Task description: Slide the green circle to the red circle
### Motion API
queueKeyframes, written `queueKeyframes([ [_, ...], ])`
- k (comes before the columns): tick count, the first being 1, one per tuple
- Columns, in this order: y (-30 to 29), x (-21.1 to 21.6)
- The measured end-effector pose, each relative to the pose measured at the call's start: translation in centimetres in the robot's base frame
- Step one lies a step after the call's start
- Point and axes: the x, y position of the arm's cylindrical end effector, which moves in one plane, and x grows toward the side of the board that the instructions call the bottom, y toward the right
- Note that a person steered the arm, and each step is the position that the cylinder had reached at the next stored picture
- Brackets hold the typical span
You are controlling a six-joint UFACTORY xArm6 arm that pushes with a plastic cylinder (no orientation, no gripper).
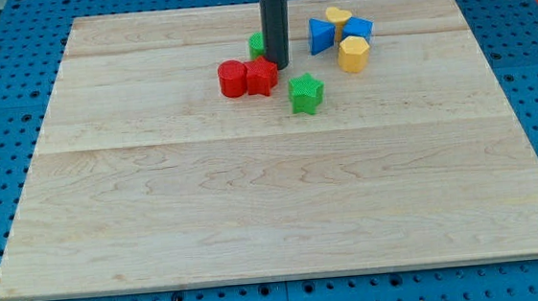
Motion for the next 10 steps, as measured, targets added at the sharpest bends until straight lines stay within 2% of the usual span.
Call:
queueKeyframes([
  [1, 0.3, -2.5],
  [2, -6.6, -4.0],
  [3, -6.6, -6.1],
  [4, -8.0, -6.1],
  [6, -6.3, -1.4],
  [7, -7.4, -5.6],
  [8, -10.8, -3.6],
  [9, -7.6, -0.9],
  [10, -4.3, -0.6],
])
